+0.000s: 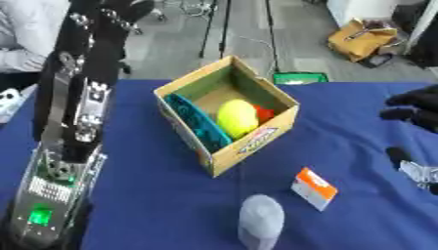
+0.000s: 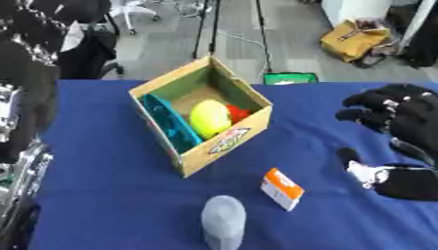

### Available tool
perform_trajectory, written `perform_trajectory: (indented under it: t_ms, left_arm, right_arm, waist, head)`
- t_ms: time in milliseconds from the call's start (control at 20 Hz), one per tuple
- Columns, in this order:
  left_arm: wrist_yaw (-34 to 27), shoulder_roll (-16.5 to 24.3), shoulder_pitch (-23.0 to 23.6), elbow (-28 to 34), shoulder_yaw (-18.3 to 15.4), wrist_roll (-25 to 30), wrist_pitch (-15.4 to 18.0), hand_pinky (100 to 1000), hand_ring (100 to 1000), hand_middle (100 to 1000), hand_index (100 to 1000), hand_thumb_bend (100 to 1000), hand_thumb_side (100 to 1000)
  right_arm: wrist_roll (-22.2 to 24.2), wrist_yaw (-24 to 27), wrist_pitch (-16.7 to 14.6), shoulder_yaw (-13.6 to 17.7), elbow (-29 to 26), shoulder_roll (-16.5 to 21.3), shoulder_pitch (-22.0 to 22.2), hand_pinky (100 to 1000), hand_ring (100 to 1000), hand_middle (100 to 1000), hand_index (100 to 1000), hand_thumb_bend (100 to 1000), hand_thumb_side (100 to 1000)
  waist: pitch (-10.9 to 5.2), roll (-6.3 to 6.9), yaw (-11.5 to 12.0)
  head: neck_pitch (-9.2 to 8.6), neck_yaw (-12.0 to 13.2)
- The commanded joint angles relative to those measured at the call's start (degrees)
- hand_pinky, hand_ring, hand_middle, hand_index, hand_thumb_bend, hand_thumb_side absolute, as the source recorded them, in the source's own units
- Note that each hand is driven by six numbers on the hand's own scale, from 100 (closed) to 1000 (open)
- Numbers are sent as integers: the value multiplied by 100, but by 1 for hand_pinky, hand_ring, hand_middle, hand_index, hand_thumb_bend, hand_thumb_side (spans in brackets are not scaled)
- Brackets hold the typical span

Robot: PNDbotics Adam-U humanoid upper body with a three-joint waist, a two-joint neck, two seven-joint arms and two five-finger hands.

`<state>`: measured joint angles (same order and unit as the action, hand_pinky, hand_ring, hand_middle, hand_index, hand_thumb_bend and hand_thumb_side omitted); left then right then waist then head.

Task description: Pick up objects on the table and place them in the box.

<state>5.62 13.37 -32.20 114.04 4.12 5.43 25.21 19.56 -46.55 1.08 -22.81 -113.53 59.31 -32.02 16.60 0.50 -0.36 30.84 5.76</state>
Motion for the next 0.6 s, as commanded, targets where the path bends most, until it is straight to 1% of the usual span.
perform_trajectory:
  t_ms: [50,150,200,250,300,350,600]
  left_arm:
    - [-33,65,-55,55,15,51,-9,936,957,1000,1000,100,810]
    - [-41,59,-50,55,19,68,-18,935,958,1000,1000,100,810]
    - [-45,55,-49,55,21,75,-25,935,958,1000,1000,100,810]
    - [-48,52,-48,55,22,82,-30,935,958,1000,1000,100,809]
    - [-50,46,-46,55,25,91,-33,935,958,1000,1000,100,809]
    - [-52,42,-44,55,26,98,-36,935,958,1000,1000,100,807]
    - [-56,13,-18,55,33,135,-60,935,959,1000,1000,100,807]
  right_arm:
    - [227,199,39,-147,128,122,-172,907,917,900,973,304,914]
    - [316,312,61,-297,253,61,-260,913,926,894,980,350,907]
    - [318,356,85,-358,302,23,-305,914,927,894,980,354,906]
    - [305,385,112,-410,347,-12,-344,918,934,894,976,386,899]
    - [282,395,150,-466,395,-58,-386,918,934,894,976,386,899]
    - [255,397,190,-512,441,-100,-422,920,938,879,969,393,918]
    - [11,305,596,-831,742,-419,-682,912,937,863,966,392,932]
  waist:
    - [-107,-19,6]
    - [-110,-23,13]
    - [-112,-25,16]
    - [-114,-25,16]
    - [-116,-24,16]
    - [-119,-22,14]
    - [-132,-17,-11]
  head:
    - [-80,-26]
    - [-84,-34]
    - [-86,-39]
    - [-88,-44]
    - [-89,-49]
    - [-89,-53]
    - [-82,-53]
